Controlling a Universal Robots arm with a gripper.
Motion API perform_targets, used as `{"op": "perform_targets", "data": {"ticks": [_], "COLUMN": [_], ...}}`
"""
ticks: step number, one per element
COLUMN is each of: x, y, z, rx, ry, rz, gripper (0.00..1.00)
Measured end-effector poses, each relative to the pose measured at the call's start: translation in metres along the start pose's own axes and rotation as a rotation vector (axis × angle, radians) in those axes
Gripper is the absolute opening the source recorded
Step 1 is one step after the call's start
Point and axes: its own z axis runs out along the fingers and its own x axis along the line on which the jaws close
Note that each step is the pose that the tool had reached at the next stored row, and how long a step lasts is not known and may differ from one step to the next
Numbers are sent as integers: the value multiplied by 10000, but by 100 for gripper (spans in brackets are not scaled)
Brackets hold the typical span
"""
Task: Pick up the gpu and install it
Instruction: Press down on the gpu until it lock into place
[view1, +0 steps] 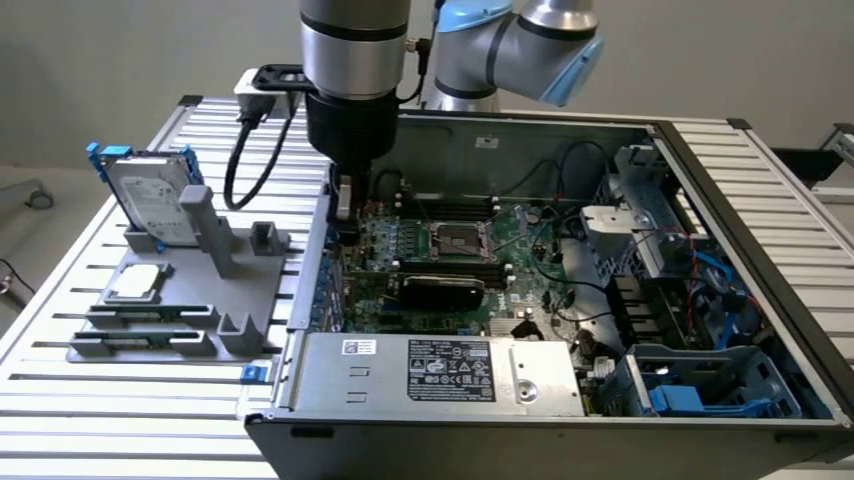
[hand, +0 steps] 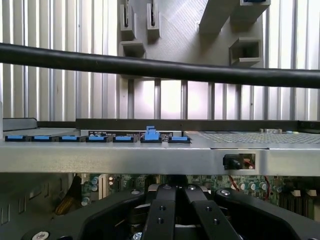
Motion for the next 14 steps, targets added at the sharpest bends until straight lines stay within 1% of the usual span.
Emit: {"op": "perform_targets", "data": {"ticks": [6, 12, 14], "x": [-1, -1, -1], "y": [-9, -13, -33], "z": [1, 5, 2], "rx": [4, 11, 11], "ry": [8, 64, 73], "rz": [-37, -54, -57], "gripper": [11, 11, 11]}}
